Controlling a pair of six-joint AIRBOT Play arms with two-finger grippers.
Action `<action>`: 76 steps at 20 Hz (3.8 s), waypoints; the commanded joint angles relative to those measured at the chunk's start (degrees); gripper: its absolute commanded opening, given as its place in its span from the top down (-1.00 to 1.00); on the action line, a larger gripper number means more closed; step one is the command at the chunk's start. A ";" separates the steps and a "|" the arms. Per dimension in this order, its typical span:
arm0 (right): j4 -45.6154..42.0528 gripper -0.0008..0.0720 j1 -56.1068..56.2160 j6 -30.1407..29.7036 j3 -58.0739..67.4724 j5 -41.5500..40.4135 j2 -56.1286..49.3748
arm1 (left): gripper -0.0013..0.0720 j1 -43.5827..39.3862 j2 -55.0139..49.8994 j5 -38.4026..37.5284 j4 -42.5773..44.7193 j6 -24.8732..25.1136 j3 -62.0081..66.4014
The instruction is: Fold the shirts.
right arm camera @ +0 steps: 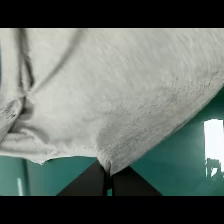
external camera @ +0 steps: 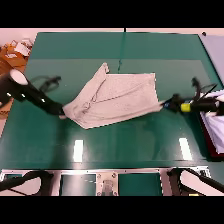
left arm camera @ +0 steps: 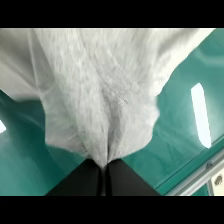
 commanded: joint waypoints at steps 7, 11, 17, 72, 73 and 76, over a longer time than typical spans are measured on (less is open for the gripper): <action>0.37 0.96 -9.94 19.65 53.64 0.31 16.68 | 0.91 -0.04 16.87 3.48 0.07 -22.56 50.53; 0.33 0.96 -16.57 22.12 64.65 -0.15 20.09 | 0.91 -0.04 25.24 9.57 0.72 -23.19 55.41; 0.42 0.96 -16.63 22.71 58.66 2.23 21.05 | 0.91 -0.04 26.56 8.83 0.85 -25.83 47.39; -25.88 0.96 -13.55 10.82 -6.08 -0.85 -5.79 | -0.84 15.37 -17.42 -0.35 -20.52 -2.40 15.82; -29.20 0.96 -13.55 14.67 -3.80 -1.40 -5.77 | -0.84 15.37 -17.42 -1.11 -18.05 -3.76 15.82; -29.49 0.96 -12.81 18.03 -2.97 -2.67 -5.86 | -0.84 13.84 -17.42 -1.01 -14.71 -6.25 11.87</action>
